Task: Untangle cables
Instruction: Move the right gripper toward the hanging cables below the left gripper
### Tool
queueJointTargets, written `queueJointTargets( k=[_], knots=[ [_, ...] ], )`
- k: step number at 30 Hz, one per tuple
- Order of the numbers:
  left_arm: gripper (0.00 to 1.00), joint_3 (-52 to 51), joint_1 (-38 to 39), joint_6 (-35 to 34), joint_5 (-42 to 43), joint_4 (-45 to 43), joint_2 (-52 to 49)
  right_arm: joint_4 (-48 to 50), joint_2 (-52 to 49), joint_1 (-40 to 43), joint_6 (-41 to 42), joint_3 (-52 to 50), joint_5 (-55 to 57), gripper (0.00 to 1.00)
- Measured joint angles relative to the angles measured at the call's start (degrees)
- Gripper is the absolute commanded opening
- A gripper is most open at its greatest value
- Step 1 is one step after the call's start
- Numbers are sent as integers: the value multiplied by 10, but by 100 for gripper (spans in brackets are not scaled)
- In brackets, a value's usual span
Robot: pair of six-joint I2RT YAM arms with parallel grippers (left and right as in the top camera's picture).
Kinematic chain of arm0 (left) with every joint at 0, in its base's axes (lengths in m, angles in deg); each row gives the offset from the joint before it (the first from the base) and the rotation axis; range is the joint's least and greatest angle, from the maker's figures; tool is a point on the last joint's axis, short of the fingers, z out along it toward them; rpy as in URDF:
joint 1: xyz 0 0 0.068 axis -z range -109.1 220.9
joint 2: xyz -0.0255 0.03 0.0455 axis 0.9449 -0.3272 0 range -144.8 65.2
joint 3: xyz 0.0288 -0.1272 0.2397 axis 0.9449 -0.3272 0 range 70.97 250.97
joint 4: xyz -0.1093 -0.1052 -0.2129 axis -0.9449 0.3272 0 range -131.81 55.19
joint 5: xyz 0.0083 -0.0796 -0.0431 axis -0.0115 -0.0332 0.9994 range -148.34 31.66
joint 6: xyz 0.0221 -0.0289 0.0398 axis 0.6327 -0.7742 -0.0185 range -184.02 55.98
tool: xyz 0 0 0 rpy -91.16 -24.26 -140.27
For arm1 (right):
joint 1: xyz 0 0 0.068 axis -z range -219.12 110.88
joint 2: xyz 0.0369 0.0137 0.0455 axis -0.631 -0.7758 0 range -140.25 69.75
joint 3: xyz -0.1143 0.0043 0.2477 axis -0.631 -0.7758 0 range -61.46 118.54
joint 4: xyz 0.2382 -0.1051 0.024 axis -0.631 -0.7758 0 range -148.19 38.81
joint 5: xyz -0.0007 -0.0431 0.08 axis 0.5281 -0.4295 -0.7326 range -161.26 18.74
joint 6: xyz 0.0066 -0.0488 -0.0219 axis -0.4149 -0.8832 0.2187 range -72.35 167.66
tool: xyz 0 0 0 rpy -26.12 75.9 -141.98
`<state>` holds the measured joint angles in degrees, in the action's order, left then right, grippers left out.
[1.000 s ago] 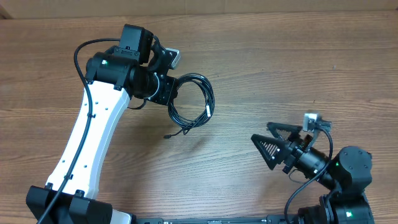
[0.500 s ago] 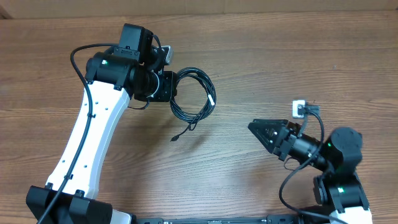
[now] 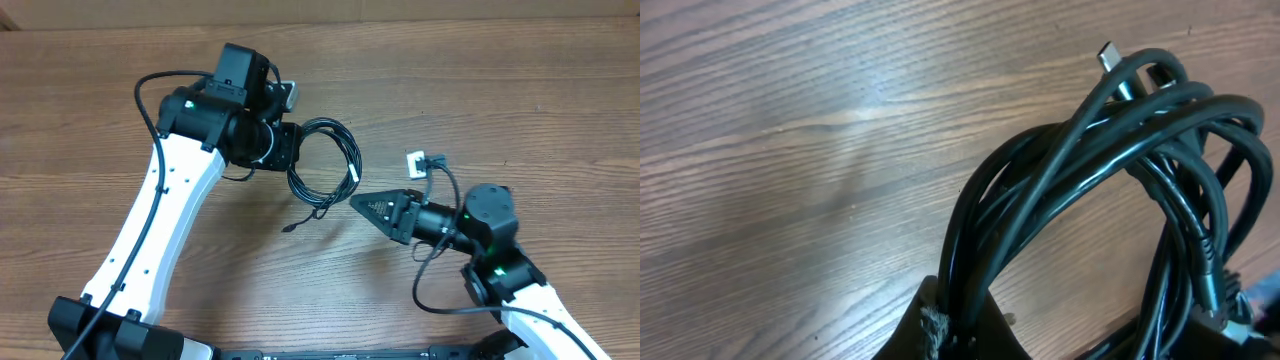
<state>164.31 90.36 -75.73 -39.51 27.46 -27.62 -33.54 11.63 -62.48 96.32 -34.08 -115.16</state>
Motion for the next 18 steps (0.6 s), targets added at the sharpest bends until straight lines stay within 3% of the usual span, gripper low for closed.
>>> queueJointTargets(
  k=[5, 12, 18],
  knots=[
    [4, 0, 16, 8, -1, 6, 0, 25, -35, -11, 13, 0, 33, 10],
    [4, 0, 32, 70, 1, 21, 0, 25, -38, -11, 20, 0, 87, 11],
    [4, 0, 54, 169, 92, 20, 0, 29, -40, -11, 22, 0, 134, 13]
  ],
)
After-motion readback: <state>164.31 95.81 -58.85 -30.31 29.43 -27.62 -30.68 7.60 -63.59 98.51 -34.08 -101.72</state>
